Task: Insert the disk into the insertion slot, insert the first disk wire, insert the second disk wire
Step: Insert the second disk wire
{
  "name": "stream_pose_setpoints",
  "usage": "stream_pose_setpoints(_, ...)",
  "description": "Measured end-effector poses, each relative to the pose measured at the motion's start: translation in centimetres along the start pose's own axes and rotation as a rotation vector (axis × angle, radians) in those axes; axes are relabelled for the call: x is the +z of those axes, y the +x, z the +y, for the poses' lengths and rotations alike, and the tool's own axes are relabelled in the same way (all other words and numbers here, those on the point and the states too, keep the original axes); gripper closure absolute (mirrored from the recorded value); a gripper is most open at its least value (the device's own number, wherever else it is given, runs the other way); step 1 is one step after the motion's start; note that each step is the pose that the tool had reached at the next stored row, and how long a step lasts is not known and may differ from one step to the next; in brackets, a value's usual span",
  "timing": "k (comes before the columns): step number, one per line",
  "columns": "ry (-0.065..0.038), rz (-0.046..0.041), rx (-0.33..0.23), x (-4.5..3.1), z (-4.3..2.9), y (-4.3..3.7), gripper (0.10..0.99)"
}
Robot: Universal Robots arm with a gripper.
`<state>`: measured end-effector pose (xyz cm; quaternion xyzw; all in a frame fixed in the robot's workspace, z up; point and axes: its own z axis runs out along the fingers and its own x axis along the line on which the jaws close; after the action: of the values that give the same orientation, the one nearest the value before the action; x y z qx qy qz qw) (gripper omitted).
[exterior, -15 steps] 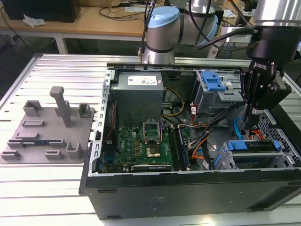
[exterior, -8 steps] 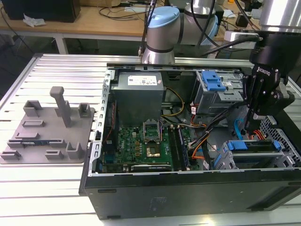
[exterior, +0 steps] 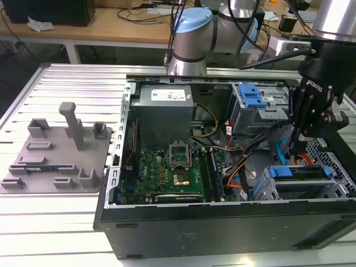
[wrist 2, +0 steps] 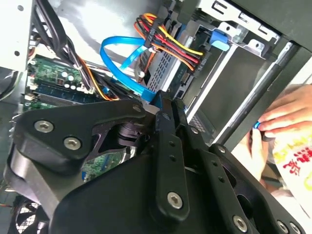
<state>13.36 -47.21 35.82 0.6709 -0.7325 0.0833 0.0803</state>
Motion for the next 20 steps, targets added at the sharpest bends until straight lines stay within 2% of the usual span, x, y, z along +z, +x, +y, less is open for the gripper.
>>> stream_pose_setpoints(1, -0.001, -0.0144, 0.000, -0.01, -0.02, 0.17, 0.925)
stream_pose_setpoints(4, -0.003, -0.0404, -0.002, -0.02, -0.04, 0.49, 0.925)
stream_pose_setpoints(8, -0.003, -0.0585, -0.009, -0.02, -0.06, 0.70, 0.925)
stream_pose_setpoints(13, -0.002, -0.0740, -0.021, 0.06, -0.10, 1.07, 0.925)
stream_pose_setpoints(18, -0.004, -0.1149, -0.026, 0.15, -0.14, 1.43, 0.925)
stream_pose_setpoints(20, -0.004, -0.1257, -0.029, 0.17, -0.15, 1.52, 0.925)
